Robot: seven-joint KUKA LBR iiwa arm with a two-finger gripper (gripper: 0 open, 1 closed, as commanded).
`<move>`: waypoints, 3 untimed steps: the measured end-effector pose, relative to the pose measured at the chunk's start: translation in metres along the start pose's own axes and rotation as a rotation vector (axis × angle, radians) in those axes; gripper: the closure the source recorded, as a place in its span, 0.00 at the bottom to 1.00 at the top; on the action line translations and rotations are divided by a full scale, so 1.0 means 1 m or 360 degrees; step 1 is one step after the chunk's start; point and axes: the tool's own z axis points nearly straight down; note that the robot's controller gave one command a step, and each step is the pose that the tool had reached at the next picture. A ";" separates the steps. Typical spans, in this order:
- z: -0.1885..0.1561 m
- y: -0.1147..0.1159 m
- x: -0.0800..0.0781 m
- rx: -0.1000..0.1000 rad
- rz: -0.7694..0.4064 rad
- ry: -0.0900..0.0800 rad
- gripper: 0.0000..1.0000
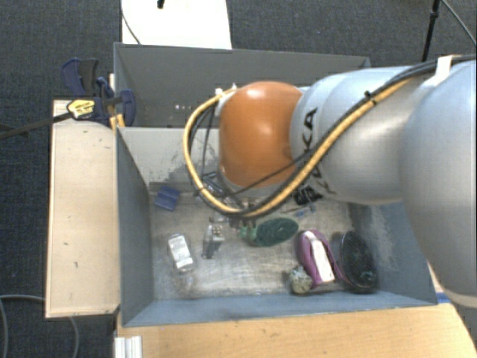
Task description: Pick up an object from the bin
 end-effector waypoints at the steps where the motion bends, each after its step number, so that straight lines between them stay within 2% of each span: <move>1: 0.097 0.009 -0.019 0.0002 -0.0647 0.0006 0.00; 2: 0.099 0.052 0.007 -0.0001 -0.1269 0.0006 0.00; 3: 0.101 0.029 -0.009 0.0002 -0.1474 -0.0005 0.00</move>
Offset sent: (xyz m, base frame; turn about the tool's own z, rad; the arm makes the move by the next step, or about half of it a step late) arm 0.0197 0.0085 -0.0961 -0.4071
